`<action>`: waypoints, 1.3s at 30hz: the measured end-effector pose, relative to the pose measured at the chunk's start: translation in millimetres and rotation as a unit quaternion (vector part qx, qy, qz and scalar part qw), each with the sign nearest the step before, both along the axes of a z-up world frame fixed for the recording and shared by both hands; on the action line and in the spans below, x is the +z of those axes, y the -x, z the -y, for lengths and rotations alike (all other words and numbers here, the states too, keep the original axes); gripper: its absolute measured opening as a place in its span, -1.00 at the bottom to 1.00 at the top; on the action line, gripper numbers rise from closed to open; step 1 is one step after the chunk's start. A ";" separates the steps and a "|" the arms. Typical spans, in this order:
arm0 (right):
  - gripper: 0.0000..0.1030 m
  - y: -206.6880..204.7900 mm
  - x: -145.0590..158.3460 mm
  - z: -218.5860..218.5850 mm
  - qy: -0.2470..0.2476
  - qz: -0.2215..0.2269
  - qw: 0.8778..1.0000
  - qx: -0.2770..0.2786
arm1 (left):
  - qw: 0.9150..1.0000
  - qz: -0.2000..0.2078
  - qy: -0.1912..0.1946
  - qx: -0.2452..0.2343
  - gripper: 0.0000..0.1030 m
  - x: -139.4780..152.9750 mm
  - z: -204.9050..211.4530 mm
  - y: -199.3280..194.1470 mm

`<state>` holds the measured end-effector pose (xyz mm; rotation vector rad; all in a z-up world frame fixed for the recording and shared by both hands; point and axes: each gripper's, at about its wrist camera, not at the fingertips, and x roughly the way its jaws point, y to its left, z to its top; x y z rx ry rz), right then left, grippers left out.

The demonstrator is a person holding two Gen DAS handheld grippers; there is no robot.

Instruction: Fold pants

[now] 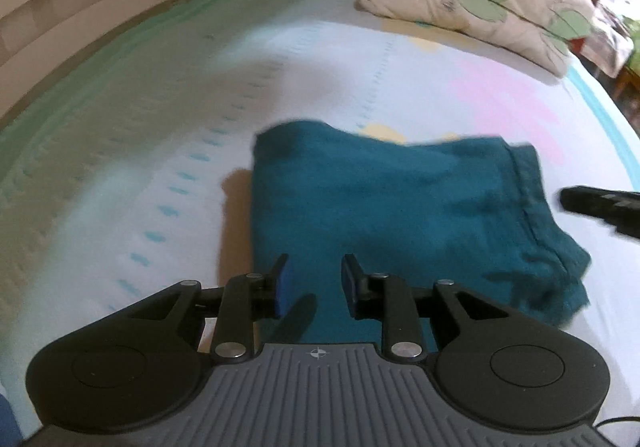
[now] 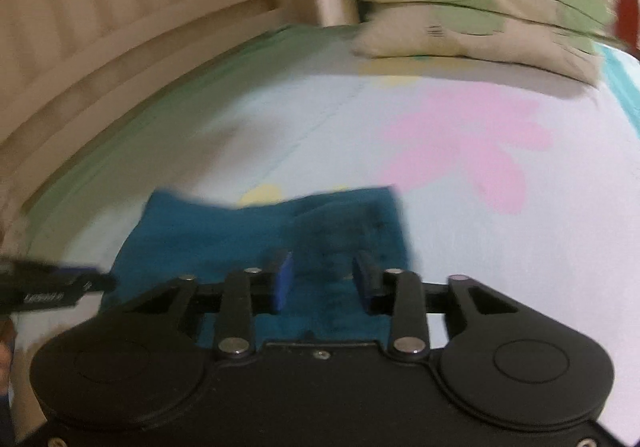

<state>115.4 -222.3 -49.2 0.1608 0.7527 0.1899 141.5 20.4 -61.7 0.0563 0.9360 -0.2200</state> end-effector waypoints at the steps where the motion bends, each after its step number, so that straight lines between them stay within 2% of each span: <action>1: -0.30 0.4 -6.0 -8.2 0.010 -0.009 1.000 0.016 | 1.000 -0.008 0.001 -0.005 -0.48 -3.8 -2.0 4.5; 4: -0.47 -2.5 -33.1 -19.4 0.047 -0.060 0.997 0.028 | 0.999 -0.037 -0.005 -0.008 -0.48 -21.5 -0.1 13.9; 6: -0.71 -1.0 -52.4 -18.2 0.053 -0.106 0.993 0.017 | 0.998 -0.059 -0.011 -0.005 -0.48 -37.2 -1.1 18.9; 7: -0.72 9.2 -59.1 -10.8 0.019 -0.106 0.994 0.007 | 0.998 -0.055 -0.012 -0.005 -0.47 -41.2 -2.3 22.7; 8: -0.72 9.2 -59.1 -10.8 0.019 -0.106 0.994 0.007 | 0.999 -0.040 -0.010 -0.005 -0.48 -41.0 -3.5 27.1; 10: -0.72 12.8 -55.7 -8.1 0.009 -0.105 0.994 -0.001 | 0.999 -0.039 -0.017 -0.004 -0.48 -39.6 -3.1 28.7; 13: -0.65 18.3 -45.0 -9.7 0.011 -0.097 0.995 -0.005 | 0.999 -0.037 -0.017 0.010 -0.49 -28.2 -3.3 30.0; 16: -0.38 33.4 -25.0 -14.1 0.017 -0.077 0.997 -0.011 | 0.999 -0.016 -0.009 0.031 -0.48 -10.1 -3.9 40.9; 21: -0.38 65.7 8.3 -19.2 0.027 -0.084 0.994 -0.059 | 0.998 0.009 -0.041 0.056 -0.48 12.8 3.2 68.1; 25: -0.38 73.5 14.6 -26.4 0.034 -0.101 0.992 -0.075 | 0.994 0.028 -0.070 0.082 -0.48 24.5 9.4 89.7; 28: -0.22 87.4 21.0 -35.1 0.052 -0.102 0.990 -0.079 | 0.996 0.029 -0.045 0.078 -0.48 33.7 10.2 105.9; 35: -0.11 120.3 45.8 -52.2 0.077 -0.075 0.991 -0.074 | 0.998 -0.015 0.005 0.063 -0.48 47.6 11.1 130.0; 39: -0.02 135.9 57.1 -55.2 0.079 -0.060 0.992 -0.076 | 0.998 0.000 -0.005 0.066 -0.48 53.9 15.5 147.5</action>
